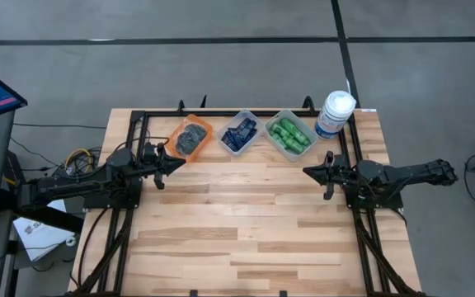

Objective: Pick & Place Travel size toiletries
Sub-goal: Return to Home Position

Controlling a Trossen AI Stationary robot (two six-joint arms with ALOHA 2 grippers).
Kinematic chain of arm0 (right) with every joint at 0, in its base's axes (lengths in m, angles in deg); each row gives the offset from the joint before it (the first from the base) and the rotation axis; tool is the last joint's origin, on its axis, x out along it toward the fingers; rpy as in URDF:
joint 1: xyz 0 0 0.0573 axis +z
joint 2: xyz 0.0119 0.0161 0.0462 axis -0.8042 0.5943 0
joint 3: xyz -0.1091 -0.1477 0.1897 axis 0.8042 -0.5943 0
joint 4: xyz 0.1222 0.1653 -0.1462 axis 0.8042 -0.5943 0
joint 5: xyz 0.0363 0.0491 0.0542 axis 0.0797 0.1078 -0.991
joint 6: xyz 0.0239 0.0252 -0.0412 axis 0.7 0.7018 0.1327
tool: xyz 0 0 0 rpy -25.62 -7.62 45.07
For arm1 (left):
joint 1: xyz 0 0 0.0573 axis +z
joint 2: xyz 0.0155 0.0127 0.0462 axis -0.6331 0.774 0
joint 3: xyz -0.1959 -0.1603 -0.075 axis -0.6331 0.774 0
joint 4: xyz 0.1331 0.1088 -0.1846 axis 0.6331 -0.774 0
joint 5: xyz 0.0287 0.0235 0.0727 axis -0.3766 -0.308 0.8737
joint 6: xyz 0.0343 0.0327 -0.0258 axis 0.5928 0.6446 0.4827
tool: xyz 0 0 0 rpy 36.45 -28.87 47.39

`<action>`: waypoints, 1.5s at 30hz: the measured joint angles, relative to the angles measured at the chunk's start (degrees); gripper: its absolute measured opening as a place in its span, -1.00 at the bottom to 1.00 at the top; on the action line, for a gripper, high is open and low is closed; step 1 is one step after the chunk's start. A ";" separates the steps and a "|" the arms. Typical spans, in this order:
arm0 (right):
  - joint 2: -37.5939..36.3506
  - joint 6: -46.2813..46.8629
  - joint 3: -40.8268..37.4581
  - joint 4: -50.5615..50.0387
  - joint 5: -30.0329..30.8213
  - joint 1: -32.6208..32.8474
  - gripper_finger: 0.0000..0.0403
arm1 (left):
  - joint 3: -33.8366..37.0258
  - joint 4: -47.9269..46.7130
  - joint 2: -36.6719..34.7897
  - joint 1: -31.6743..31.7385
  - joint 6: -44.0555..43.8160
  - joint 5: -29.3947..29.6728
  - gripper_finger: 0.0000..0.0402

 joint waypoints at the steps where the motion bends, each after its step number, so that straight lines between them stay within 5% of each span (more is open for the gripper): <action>1: 0.00 -0.01 0.00 0.00 0.00 0.00 -1.00 | -0.01 0.06 0.00 0.00 0.00 0.01 -0.98; 45: 0.02 -0.02 -0.02 -0.02 0.00 0.00 -1.00 | 0.00 1.20 0.00 0.01 0.00 0.00 -0.98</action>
